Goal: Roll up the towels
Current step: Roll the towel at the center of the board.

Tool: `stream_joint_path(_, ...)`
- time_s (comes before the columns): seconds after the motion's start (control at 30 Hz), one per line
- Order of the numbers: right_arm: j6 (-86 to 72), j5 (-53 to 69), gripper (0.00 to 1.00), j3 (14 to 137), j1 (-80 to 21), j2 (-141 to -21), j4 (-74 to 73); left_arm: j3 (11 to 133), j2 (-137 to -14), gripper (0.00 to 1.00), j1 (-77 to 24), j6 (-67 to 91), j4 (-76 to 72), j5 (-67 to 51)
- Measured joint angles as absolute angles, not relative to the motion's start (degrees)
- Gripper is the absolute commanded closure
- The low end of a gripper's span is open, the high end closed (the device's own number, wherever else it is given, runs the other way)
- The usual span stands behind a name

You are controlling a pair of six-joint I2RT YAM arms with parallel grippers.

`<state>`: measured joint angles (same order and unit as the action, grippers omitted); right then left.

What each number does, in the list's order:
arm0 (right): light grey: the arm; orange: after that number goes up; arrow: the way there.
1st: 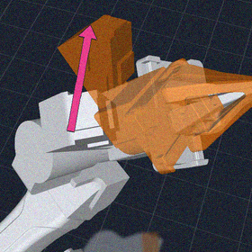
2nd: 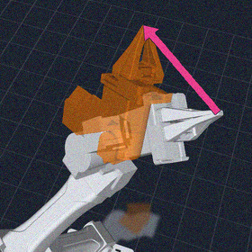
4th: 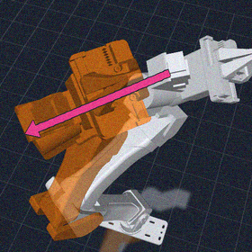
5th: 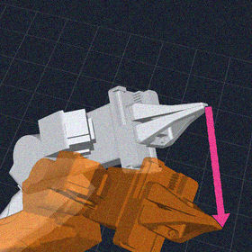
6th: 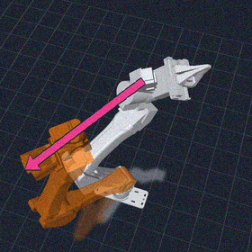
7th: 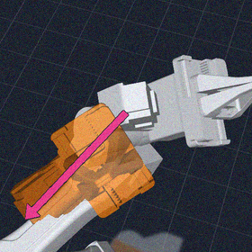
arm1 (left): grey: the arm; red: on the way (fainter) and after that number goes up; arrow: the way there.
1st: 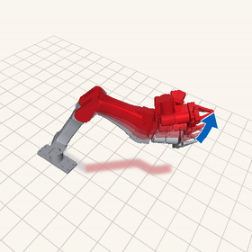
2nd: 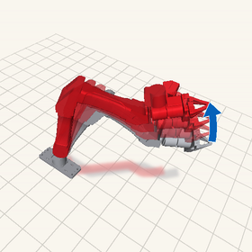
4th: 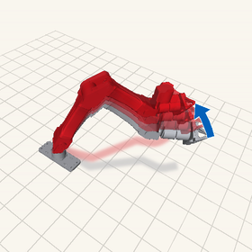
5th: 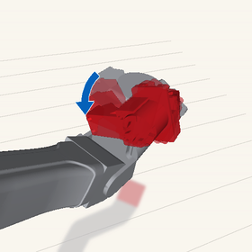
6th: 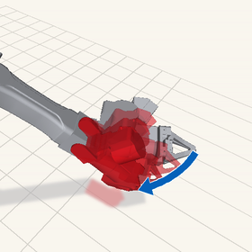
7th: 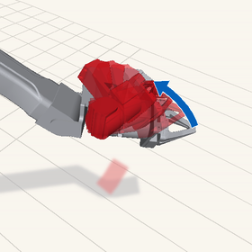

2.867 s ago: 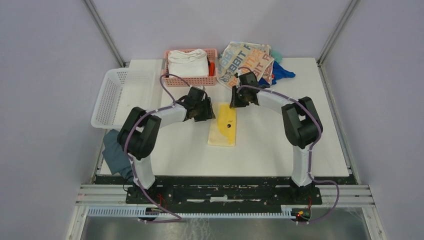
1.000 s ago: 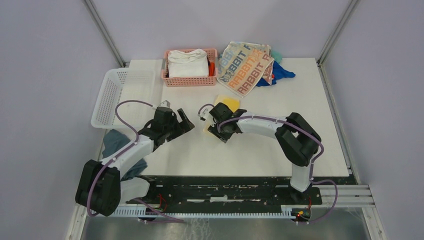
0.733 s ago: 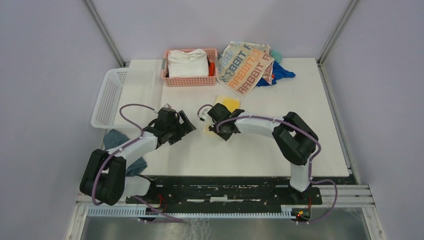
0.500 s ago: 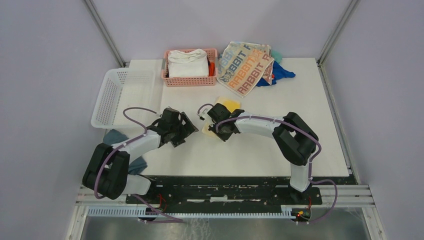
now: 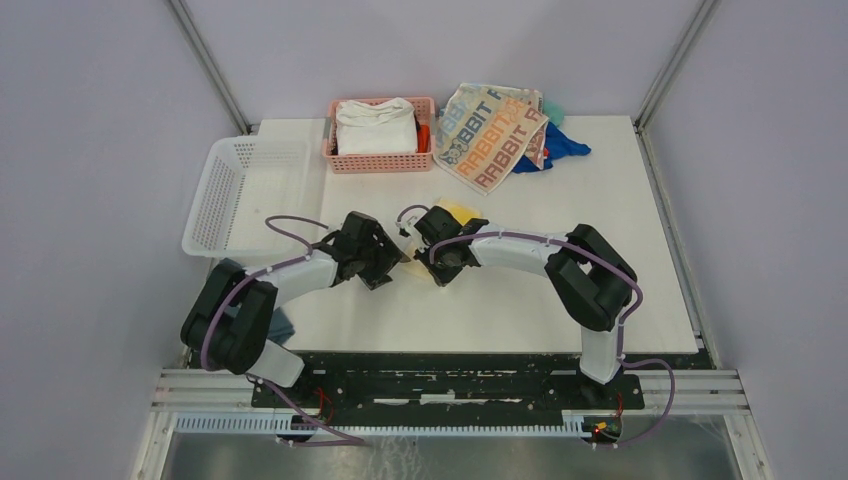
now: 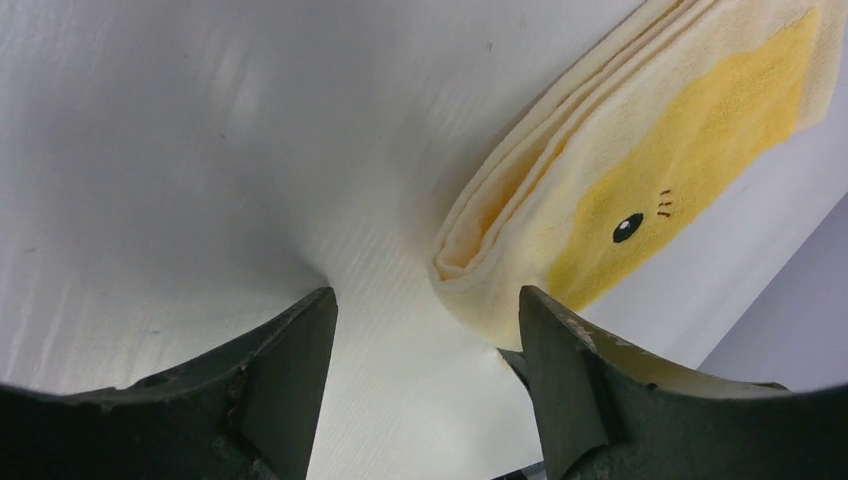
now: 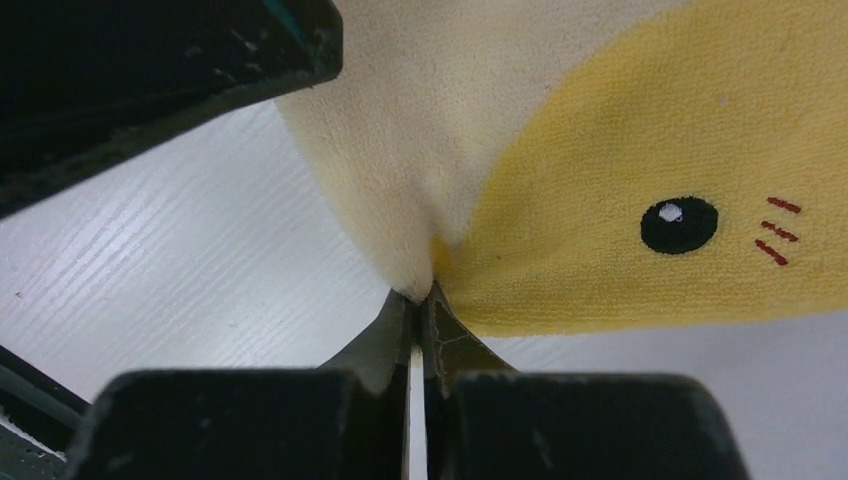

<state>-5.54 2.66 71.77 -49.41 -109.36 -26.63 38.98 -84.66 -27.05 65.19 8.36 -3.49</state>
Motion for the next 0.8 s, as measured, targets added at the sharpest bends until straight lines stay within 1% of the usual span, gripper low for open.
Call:
stream_joint_path(0.03, -5.8, 2.8, 0.96, 71.8, -49.4, -109.4, -26.6, 39.1, -85.2, 0.33, -27.2, 65.8, 7.9, -3.5)
stream_joint_path(0.17, -6.6, 3.1, 0.96, 71.8, -49.4, -109.4, -26.5, 40.0, -87.5, 0.40, -27.9, 67.7, 6.2, -3.5)
stream_joint_path(0.27, -7.1, 3.9, 0.96, 71.8, -49.4, -109.4, -26.1, 40.6, -89.2, 0.47, -28.4, 69.2, 4.5, -3.6)
stream_joint_path(0.4, -7.3, 5.3, 0.94, 71.4, -49.5, -109.3, -25.1, 40.6, -90.3, 0.58, -28.6, 70.4, 3.2, -3.3)
stream_joint_path(0.5, -7.2, 5.8, 0.90, 70.1, -49.5, -108.6, -24.0, 40.6, -90.5, 0.70, -28.6, 70.6, 3.5, -2.7)
stream_joint_path(0.57, -7.0, 6.1, 0.86, 68.9, -49.5, -107.7, -23.3, 40.6, -90.6, 0.80, -28.6, 70.8, 4.1, -2.0)
stream_joint_path(0.63, -6.8, 6.5, 0.78, 68.0, -49.5, -106.8, -22.6, 40.6, -90.6, 0.86, -28.6, 70.8, 4.5, -1.7)
stream_joint_path(0.7, -6.4, 6.5, 0.70, 67.3, -49.6, -106.1, -21.9, 40.6, -90.6, 0.88, -28.7, 70.8, 4.9, -1.6)
stream_joint_path(0.8, -5.6, 6.3, 0.61, 66.1, -50.2, -104.8, -20.4, 40.7, -90.6, 0.89, -28.7, 70.8, 5.2, -1.6)
